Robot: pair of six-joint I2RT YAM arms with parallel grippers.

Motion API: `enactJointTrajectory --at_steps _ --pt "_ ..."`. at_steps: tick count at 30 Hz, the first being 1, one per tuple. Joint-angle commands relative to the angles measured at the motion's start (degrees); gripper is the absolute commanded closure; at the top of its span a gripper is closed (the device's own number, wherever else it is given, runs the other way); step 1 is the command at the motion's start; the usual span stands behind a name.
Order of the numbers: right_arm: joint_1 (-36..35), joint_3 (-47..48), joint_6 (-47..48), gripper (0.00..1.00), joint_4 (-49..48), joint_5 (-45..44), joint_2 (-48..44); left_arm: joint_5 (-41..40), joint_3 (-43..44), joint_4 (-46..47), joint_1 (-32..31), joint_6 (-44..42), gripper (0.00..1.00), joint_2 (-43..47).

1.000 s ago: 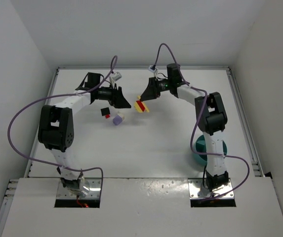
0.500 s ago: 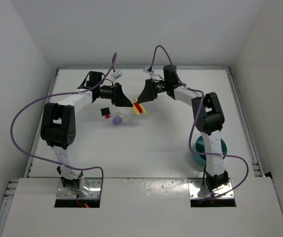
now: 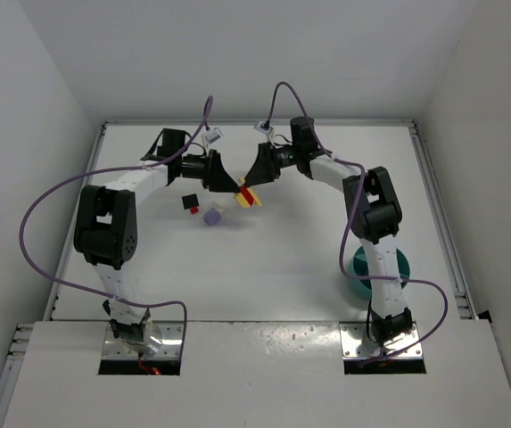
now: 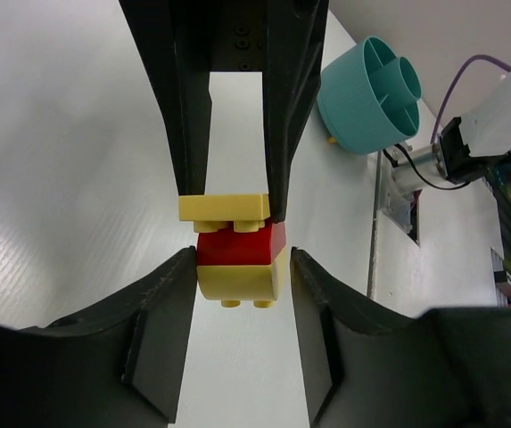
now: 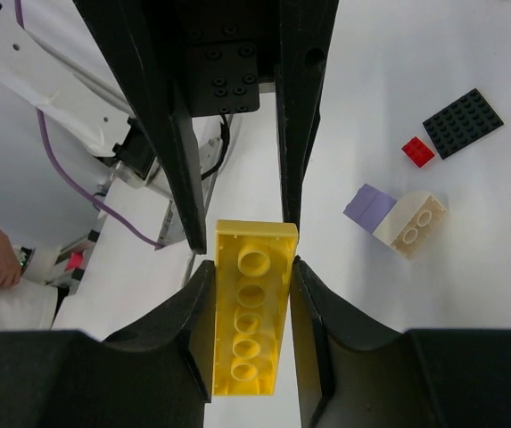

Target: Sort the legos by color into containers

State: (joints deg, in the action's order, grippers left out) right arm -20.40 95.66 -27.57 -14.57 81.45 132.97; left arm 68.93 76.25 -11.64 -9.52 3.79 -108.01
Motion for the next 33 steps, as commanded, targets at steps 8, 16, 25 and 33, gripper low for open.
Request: enactJointTrajectory --at_steps 8,16,25,33 --pt "-0.9 2.9 0.4 1.00 -3.4 1.6 -0.3 1.4 2.9 1.8 -1.6 -0.7 0.56 -1.0" --pt "-0.3 2.9 0.4 1.00 -4.0 1.6 -0.3 0.3 2.9 -0.3 -2.2 -2.7 0.89 -1.0" --pt "1.9 -2.7 1.0 1.00 -4.5 1.1 -4.2 -3.1 0.4 -5.9 -2.2 -8.6 1.00 1.2" --pt "4.9 -1.7 17.1 1.00 16.2 -4.4 -7.2 -5.7 -1.4 -9.8 -1.6 -14.0 1.00 3.5"
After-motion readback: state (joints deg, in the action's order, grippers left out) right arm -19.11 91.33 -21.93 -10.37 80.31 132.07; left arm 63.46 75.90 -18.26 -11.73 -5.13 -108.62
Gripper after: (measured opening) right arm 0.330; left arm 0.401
